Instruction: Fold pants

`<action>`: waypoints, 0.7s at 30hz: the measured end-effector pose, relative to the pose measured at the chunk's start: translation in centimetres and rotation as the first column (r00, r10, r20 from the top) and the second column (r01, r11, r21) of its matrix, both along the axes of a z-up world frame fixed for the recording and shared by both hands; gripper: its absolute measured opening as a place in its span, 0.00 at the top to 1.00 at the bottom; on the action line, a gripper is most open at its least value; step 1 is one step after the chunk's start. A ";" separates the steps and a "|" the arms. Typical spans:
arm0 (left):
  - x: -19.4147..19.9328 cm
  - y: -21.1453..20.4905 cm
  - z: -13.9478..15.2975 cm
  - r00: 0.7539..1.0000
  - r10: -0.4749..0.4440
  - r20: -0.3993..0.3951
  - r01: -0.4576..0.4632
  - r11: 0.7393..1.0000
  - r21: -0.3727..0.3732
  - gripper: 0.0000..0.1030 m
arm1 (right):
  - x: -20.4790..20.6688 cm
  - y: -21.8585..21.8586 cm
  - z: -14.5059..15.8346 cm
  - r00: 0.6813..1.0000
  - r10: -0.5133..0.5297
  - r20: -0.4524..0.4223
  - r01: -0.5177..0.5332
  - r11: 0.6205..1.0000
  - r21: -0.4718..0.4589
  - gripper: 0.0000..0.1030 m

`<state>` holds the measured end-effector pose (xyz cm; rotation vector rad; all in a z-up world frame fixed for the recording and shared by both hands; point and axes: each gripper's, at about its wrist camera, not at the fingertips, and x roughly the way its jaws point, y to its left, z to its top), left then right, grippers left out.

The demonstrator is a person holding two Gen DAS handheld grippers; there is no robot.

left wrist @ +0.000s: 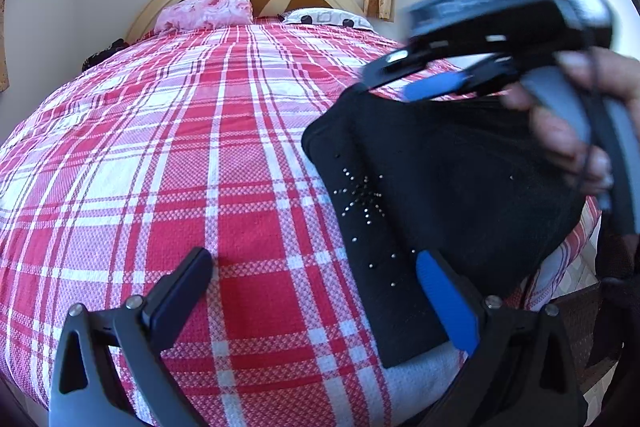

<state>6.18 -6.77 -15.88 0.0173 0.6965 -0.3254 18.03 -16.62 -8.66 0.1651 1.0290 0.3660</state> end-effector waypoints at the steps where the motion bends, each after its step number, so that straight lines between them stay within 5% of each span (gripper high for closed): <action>1: 0.0 0.0 0.1 1.000 0.002 -0.004 -0.002 1.000 0.000 0.00 | -0.9 -0.5 0.7 0.999 -0.016 0.032 0.017 1.000 -0.015 0.46; 5: 0.3 0.0 0.2 1.000 0.012 -0.017 -0.012 1.000 0.003 0.00 | -5.9 -3.0 2.7 0.985 -0.079 0.151 0.095 0.990 -0.103 0.45; 12: 0.4 -0.2 0.2 1.000 0.024 -0.019 -0.024 1.000 0.016 0.00 | -11.3 -4.2 -1.4 0.985 -0.053 0.164 0.091 0.970 -0.228 0.44; 21: 2.6 0.3 2.0 0.997 0.006 -0.075 -0.011 0.997 -0.072 0.00 | -14.1 -7.8 0.7 0.947 -0.110 0.302 0.159 0.977 -0.143 0.43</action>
